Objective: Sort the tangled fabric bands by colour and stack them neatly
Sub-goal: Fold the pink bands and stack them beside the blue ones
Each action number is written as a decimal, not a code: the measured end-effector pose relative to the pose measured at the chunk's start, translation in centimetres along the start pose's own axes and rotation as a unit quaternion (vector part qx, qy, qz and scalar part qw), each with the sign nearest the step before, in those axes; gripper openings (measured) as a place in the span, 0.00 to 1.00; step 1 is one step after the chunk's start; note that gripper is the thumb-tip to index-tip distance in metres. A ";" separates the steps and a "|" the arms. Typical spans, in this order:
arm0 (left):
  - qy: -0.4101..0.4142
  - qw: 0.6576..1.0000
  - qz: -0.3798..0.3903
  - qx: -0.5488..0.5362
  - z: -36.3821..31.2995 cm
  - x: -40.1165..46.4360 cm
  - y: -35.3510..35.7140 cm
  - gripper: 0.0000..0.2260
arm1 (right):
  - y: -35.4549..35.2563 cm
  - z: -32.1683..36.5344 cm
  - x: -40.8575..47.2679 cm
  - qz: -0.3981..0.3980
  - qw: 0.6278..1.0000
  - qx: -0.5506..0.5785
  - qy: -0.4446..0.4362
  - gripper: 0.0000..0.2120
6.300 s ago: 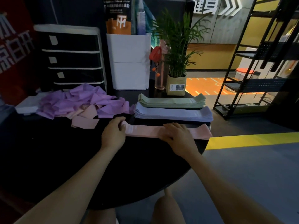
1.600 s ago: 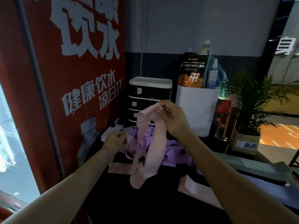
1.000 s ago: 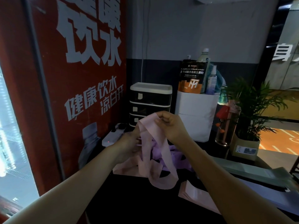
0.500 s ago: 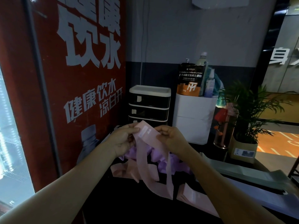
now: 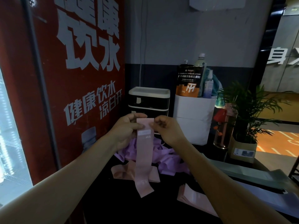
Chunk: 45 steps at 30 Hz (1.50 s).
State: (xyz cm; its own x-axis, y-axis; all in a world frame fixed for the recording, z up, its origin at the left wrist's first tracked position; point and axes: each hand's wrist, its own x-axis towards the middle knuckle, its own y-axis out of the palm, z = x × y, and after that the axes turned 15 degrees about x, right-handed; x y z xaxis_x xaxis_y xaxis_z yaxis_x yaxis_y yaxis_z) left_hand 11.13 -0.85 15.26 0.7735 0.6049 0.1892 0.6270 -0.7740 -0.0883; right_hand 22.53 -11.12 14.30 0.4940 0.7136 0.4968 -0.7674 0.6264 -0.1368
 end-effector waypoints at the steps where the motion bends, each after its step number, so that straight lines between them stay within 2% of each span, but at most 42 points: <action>1: 0.003 1.000 0.000 0.003 0.0 0.0 0.0 0.13 | 0.0 0.2 0.0 -0.004 1.000 -0.002 -0.008 0.06; 6: 0.025 1.000 -0.013 0.009 0.5 -0.3 0.1 0.05 | -0.2 0.8 -0.2 -0.017 1.000 -0.013 -0.018 0.06; 10: 0.049 0.998 -0.035 0.030 0.3 -0.4 0.4 0.05 | -0.3 1.2 -0.5 -0.022 1.000 -0.008 -0.008 0.04; 14: 0.050 0.997 -0.020 0.056 0.0 -0.4 0.3 0.04 | -0.6 1.7 -0.4 -0.026 0.999 -0.029 -0.026 0.05; 21: 0.065 0.993 -0.007 0.096 -0.4 -0.7 1.2 0.09 | -1.4 1.9 -1.0 -0.021 0.999 -0.018 -0.023 0.01; 26: 0.061 0.997 -0.035 0.042 -1.2 -0.7 2.8 0.08 | -2.1 0.3 -3.0 0.032 0.997 0.001 0.075 0.13; 29: 0.058 0.997 -0.050 0.007 -2.1 -0.5 3.4 0.09 | -2.7 -0.9 -4.2 0.058 0.992 -0.045 0.106 0.17; 36: 0.026 0.990 -0.084 -0.108 -2.6 0.5 5.0 0.09 | -6.4 -1.0 -7.0 0.068 0.979 -0.098 0.162 0.10; 38: 0.007 0.987 -0.088 -0.135 -2.2 0.7 5.8 0.09 | -8.1 -0.8 -8.1 0.066 0.974 -0.123 0.178 0.03; 41: -0.027 0.982 -0.091 -0.163 -1.4 0.8 7.3 0.06 | -10.7 -0.6 -9.6 0.047 0.968 -0.153 0.194 0.14; 45: -0.063 0.976 -0.082 -0.193 0.7 0.4 9.7 0.07 | -14.2 -1.2 -12.0 0.047 0.945 -0.241 0.214 0.13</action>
State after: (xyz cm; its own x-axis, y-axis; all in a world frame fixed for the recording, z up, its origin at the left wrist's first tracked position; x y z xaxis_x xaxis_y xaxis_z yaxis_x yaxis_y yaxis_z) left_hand 17.63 -8.00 13.82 0.6862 0.7260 0.0451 0.6806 -0.6628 0.3123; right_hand 28.02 -28.24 9.20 0.6329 0.7697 0.0844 -0.5918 0.5511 -0.5883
